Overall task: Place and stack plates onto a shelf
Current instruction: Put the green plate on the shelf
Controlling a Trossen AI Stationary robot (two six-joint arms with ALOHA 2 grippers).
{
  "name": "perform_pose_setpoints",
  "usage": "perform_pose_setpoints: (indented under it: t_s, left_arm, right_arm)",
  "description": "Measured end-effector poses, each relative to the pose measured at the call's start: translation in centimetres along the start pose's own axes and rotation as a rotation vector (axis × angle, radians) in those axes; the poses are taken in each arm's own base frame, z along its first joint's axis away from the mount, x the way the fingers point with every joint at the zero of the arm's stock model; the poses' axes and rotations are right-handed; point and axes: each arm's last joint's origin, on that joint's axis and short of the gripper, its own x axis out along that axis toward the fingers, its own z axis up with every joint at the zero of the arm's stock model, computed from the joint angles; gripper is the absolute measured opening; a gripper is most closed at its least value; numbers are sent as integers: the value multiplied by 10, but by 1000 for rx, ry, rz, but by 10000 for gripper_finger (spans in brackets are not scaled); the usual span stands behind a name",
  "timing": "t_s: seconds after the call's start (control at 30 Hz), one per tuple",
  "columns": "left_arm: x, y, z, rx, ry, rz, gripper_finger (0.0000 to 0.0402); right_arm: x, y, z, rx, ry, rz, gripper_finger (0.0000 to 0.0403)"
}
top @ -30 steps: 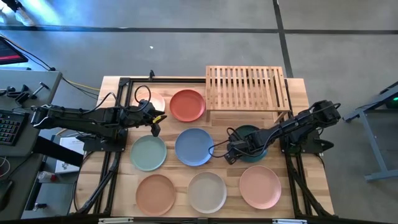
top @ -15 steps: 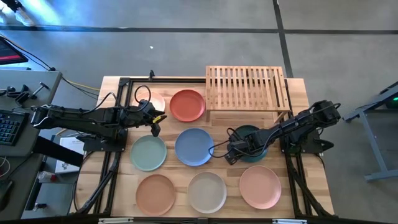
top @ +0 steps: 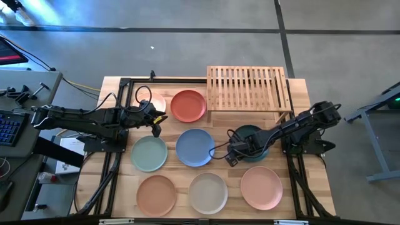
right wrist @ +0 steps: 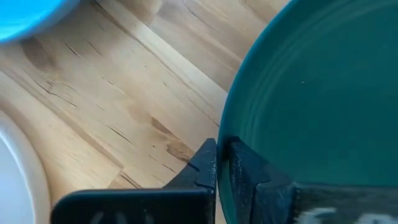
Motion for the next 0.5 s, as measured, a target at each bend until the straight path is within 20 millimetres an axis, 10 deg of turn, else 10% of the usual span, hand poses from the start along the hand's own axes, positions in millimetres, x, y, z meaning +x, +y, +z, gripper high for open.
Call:
perform_pose_setpoints:
  t_s: [0.5]
  left_arm:
    - [0, 0, 0, 1, 0, 0, 87]
  right_arm:
    - [-48, 28, 3, -94, -15, -94, 1]
